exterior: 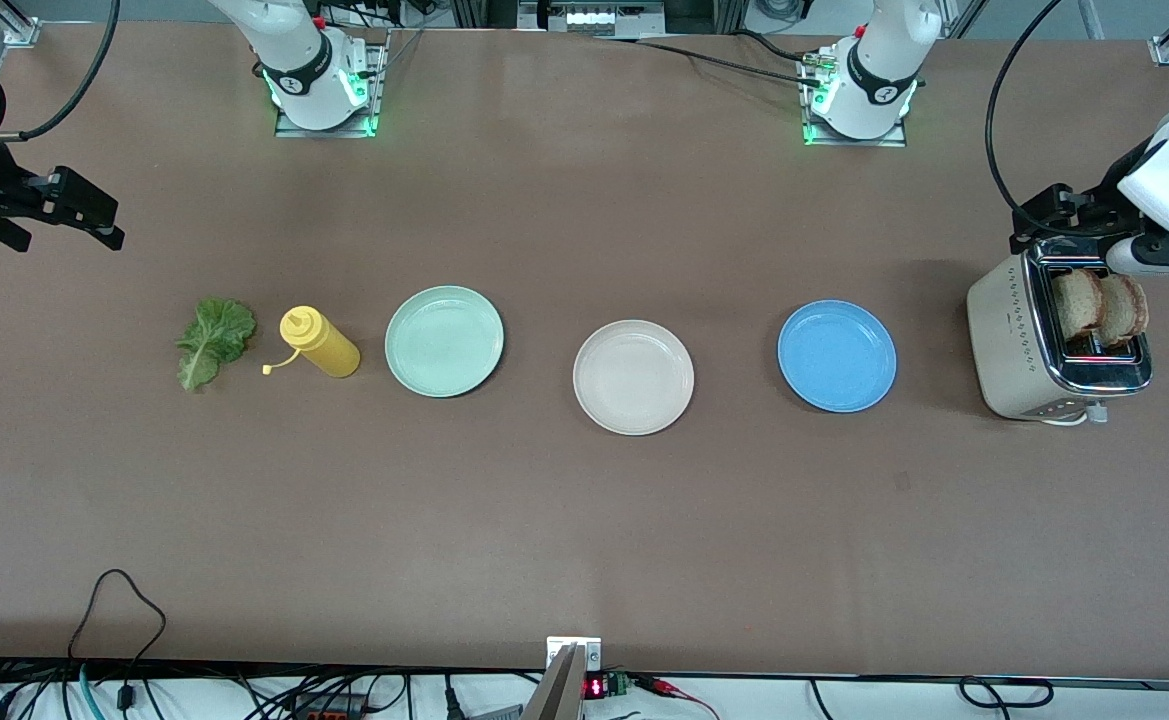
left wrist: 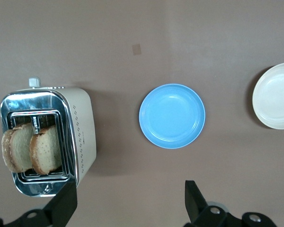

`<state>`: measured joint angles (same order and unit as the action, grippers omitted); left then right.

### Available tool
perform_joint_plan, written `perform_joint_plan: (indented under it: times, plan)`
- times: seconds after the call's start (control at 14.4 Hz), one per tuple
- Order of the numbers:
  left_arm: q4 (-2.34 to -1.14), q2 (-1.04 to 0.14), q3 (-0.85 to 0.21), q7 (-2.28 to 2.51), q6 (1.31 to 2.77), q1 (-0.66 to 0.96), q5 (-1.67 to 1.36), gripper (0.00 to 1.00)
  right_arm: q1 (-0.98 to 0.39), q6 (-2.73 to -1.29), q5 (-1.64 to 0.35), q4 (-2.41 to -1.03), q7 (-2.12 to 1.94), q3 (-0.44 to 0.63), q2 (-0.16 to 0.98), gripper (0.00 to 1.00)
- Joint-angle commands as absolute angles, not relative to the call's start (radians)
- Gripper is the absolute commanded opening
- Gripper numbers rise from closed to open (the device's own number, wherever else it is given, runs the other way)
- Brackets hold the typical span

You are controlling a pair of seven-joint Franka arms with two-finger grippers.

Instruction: Make sandwich in beige plate with both arms

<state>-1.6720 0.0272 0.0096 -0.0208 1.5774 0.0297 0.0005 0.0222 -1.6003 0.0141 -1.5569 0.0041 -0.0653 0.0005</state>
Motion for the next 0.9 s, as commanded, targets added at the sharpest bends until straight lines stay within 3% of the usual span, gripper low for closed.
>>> perform_joint_plan:
  times: [0.0,0.42,0.83]
  plan:
    - [-1.641,-0.006,0.015,-0.032,1.539,0.026,0.018,1.0,0.038,-1.58,0.009,-1.542,0.003,-0.078,-0.002,1.0]
    - [-1.641,-0.057,0.017,-0.058,1.444,-0.011,0.095,1.0,0.038,-1.58,0.009,-1.542,0.002,-0.078,-0.002,1.0]
    - [-1.606,-0.142,0.018,-0.221,1.456,-0.129,0.118,1.0,0.038,-1.582,0.009,-1.542,0.003,-0.078,0.0,1.0]
